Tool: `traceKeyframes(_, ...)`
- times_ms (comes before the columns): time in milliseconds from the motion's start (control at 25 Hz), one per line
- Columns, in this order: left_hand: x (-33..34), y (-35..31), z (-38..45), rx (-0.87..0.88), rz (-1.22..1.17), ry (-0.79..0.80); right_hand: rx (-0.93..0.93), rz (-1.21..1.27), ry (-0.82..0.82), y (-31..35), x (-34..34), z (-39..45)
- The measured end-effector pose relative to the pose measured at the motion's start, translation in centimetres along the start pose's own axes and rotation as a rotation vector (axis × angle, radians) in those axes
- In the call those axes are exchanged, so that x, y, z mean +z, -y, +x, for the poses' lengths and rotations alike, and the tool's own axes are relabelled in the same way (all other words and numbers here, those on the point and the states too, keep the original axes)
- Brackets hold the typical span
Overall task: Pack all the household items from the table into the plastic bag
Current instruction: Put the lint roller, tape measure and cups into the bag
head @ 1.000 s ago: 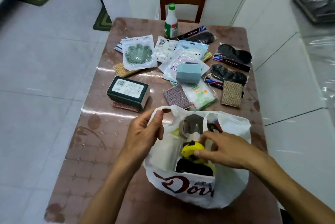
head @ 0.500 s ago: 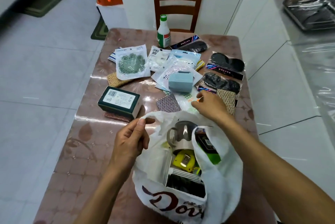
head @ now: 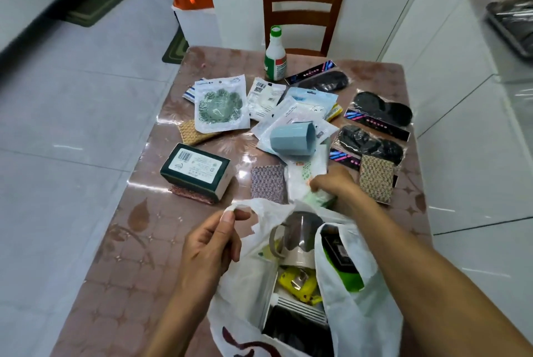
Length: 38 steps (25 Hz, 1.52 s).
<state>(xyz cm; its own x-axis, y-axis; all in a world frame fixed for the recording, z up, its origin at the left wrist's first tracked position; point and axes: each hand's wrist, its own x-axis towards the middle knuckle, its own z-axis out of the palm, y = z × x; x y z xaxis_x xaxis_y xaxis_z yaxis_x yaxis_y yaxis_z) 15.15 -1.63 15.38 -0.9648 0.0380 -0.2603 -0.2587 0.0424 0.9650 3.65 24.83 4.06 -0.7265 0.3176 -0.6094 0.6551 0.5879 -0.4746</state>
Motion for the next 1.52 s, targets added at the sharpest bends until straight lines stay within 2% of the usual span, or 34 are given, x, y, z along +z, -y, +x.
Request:
traceKeyframes(80,0.0,-0.8,0.0,0.014,0.005,0.046,-0.075,-0.113,-0.005,0.9,-3.2,-3.6)
traceKeyframes(160,0.0,-1.6,-0.1,0.020,-0.005,0.115,-0.144,-0.207,-0.146,0.2,-7.1,-8.0)
traceKeyframes(200,-0.1,-1.9,-0.2,0.018,-0.018,0.151,-0.181,-0.164,-0.235,-0.8,-9.0,-10.5)
traceKeyframes(240,-0.2,-2.1,-0.4,0.017,-0.031,0.184,-0.232,-0.018,-0.312,-2.1,-10.5,-13.0)
traceKeyframes(320,-0.4,-2.0,-0.5,0.016,-0.055,0.232,-0.394,0.477,-0.399,-3.2,-12.0,-18.5)
traceKeyframes(400,-0.6,-1.6,-0.3,0.007,-0.100,0.248,-0.510,0.884,-0.295,-3.2,-9.9,-21.7)
traceKeyframes(440,-0.6,-1.4,-0.1,-0.004,-0.131,0.240,-0.523,0.949,-0.217,-3.0,-7.7,-22.0)
traceKeyframes(480,-0.7,-1.3,-0.1,-0.018,-0.168,0.225,-0.496,0.921,-0.151,-3.2,-5.4,-21.8)
traceKeyframes(560,-0.7,-1.3,-0.1,-0.042,-0.236,0.178,-0.446,0.690,0.087,-4.1,-2.0,-21.2)
traceKeyframes(640,-1.0,-1.2,-0.3,-0.045,-0.242,0.170,-0.449,0.203,0.290,-5.5,-2.0,-20.6)
traceKeyframes(760,-0.8,-1.8,-1.2,0.004,-0.142,0.268,-0.363,-0.477,0.413,-6.4,-3.7,-20.4)
traceKeyframes(880,0.5,-3.3,-2.0,0.025,-0.052,0.339,-0.225,-0.785,0.525,-5.6,-2.6,-20.5)
traceKeyframes(920,0.8,-3.6,-2.1,0.036,-0.007,0.345,-0.174,-0.853,0.527,-5.6,-2.0,-20.6)
traceKeyframes(960,1.0,-3.6,-2.0,0.056,0.072,0.317,-0.142,-0.959,0.460,-5.6,-2.1,-20.8)
traceKeyframes(1040,1.2,-3.3,-1.6,0.124,0.306,0.176,-0.130,-1.175,0.296,-6.1,-3.6,-21.4)
traceKeyframes(1080,1.5,-3.1,-1.4,0.167,0.381,0.141,-0.117,-1.228,0.266,-6.5,-4.4,-22.0)
traceKeyframes(1120,2.1,-3.0,-1.3,0.194,0.426,0.186,-0.109,-1.250,0.254,-6.8,-5.1,-22.7)
traceKeyframes(1160,3.1,-2.6,-1.4,0.198,0.492,0.309,-0.092,-1.261,0.248,-7.1,-5.7,-23.5)
traceKeyframes(1240,5.8,-1.2,-1.7,0.217,0.835,0.618,-0.042,-1.278,0.251,-7.6,-6.7,-25.1)
traceKeyframes(1280,6.9,-0.2,-1.6,0.243,1.020,0.714,-0.039,-1.275,0.242,-8.1,-7.2,-25.3)
traceKeyframes(1360,8.3,0.6,-0.7,0.248,1.164,0.688,-0.111,-1.165,0.129,-8.7,-8.9,-24.1)
traceKeyframes(1440,8.6,0.7,0.4,0.214,1.083,0.613,-0.192,-0.844,-0.044,-8.8,-10.2,-20.3)
traceKeyframes(1520,8.3,0.6,0.9,0.120,0.889,0.499,-0.210,-0.426,-0.168,-9.0,-10.0,-14.0)
